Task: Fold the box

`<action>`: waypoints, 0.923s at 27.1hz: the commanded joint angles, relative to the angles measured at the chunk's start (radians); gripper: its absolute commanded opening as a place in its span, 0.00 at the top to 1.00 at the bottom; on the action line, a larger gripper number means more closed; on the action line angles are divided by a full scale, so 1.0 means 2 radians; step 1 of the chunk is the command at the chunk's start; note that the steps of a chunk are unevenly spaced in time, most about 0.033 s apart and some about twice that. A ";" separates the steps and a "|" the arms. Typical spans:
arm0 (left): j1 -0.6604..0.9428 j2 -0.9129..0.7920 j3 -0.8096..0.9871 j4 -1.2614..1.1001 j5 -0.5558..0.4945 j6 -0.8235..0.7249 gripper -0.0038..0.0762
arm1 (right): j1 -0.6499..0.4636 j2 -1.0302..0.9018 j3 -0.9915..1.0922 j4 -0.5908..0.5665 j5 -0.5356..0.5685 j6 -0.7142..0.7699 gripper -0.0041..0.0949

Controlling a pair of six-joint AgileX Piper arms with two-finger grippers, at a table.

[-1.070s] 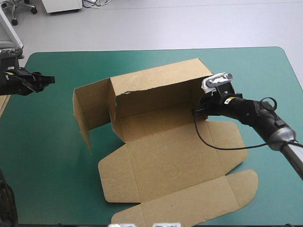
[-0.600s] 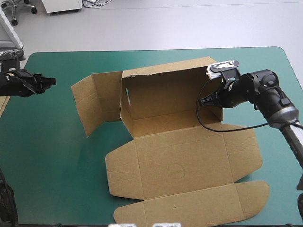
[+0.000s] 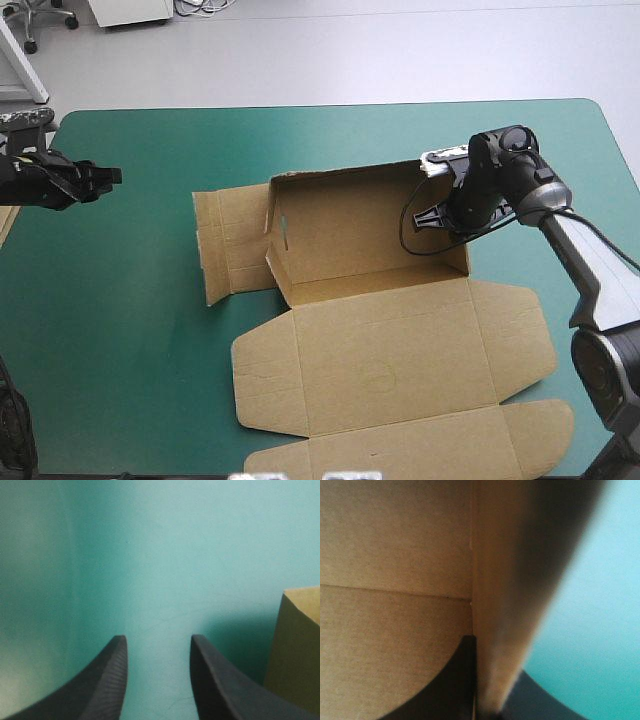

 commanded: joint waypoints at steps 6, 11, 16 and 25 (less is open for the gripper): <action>0.000 -0.019 -0.012 -0.022 0.029 -0.003 0.58 | -0.001 -0.020 -0.017 -0.006 -0.055 -0.003 0.52; 0.000 -0.019 -0.012 -0.030 0.029 -0.003 0.58 | -0.001 -0.022 -0.018 -0.003 -0.090 -0.003 0.26; 0.000 -0.019 -0.012 -0.030 0.024 -0.003 0.58 | -0.001 -0.039 -0.041 0.006 -0.093 -0.013 0.23; 0.000 -0.019 -0.012 -0.041 0.009 -0.004 0.57 | -0.001 -0.057 -0.091 0.003 -0.071 -0.041 0.23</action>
